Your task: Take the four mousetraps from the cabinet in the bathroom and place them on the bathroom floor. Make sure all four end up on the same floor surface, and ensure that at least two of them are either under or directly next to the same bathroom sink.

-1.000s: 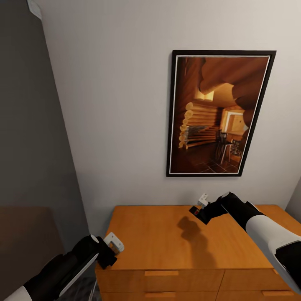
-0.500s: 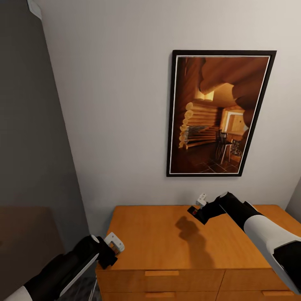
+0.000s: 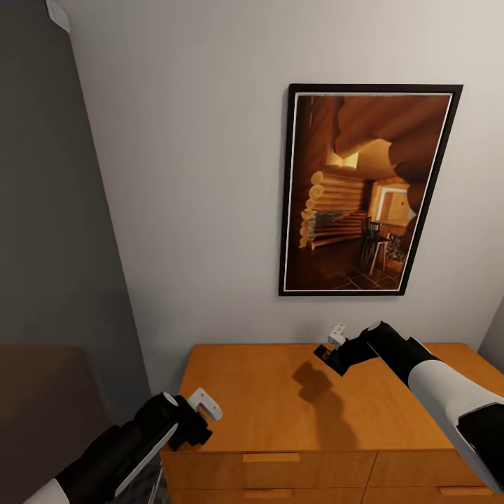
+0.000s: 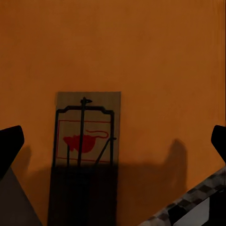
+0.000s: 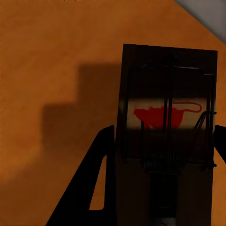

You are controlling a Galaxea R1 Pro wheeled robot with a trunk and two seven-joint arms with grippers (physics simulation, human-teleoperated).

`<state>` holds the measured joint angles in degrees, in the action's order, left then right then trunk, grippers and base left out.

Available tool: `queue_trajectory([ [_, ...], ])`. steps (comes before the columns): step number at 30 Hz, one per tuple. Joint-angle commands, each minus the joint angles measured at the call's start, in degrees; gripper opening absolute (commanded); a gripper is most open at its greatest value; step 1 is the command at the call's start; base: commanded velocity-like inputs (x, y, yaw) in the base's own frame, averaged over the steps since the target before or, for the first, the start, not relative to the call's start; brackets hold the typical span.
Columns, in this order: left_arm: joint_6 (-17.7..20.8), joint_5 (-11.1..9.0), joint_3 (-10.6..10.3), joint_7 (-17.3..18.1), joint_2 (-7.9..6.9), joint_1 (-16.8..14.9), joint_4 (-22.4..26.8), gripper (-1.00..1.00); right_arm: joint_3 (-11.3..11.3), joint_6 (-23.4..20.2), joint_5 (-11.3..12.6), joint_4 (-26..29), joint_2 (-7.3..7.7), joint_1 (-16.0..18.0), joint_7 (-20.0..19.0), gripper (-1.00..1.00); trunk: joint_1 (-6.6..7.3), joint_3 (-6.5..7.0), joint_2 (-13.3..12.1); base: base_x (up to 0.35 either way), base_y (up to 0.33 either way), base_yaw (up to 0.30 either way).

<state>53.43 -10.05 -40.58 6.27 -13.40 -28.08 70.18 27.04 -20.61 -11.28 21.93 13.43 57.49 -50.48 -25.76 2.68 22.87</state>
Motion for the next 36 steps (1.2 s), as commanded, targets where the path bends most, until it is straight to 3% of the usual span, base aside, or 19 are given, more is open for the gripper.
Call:
queue_trajectory([
  [1, 0.1, -0.2, 0.0, 0.2, -0.06, 0.0, 0.0, 1.0, 0.0, -0.4, -0.2, 0.1, 0.02, 0.0, -0.5, -1.0, -0.03, -0.03, 0.0, 0.0, 0.0, 0.0],
  [9, -0.2, -0.1, 3.4, 4.6, -0.53, 0.0, 0.0, 1.0, 0.0, -0.4, -0.3, 0.1, 0.02, 0.0, -0.4, -1.0, -0.03, -0.03, 0.0, 0.0, 0.0, 0.0],
  [15, -0.1, 0.0, 4.1, 5.2, -0.98, 0.0, -0.2, 1.0, 0.0, -0.4, -0.3, 0.1, 0.02, 0.0, -0.4, -1.0, -0.03, -0.03, 0.0, 0.0, 0.0, 0.0],
  [24, -0.1, -0.1, 4.9, 7.8, -4.16, 0.0, -0.6, 1.0, 0.0, -0.4, -0.3, 0.1, 0.02, 0.0, -0.4, -1.0, -0.03, -0.03, 0.0, 0.0, 0.0, 0.0],
  [29, -0.3, 0.0, 5.6, 12.1, -4.86, 0.0, -0.6, 1.0, 0.0, -0.4, -0.3, 0.1, 0.02, 0.0, -0.4, -1.0, -0.03, -0.03, 0.0, 0.0, 0.0, 0.0],
  [36, -0.5, 0.0, 7.4, 14.4, -5.58, 0.0, -0.6, 1.0, 0.0, -0.4, -0.3, 0.1, 0.02, 0.0, -0.4, -1.0, -0.03, -0.03, 0.0, 0.0, 0.0, 0.0],
])
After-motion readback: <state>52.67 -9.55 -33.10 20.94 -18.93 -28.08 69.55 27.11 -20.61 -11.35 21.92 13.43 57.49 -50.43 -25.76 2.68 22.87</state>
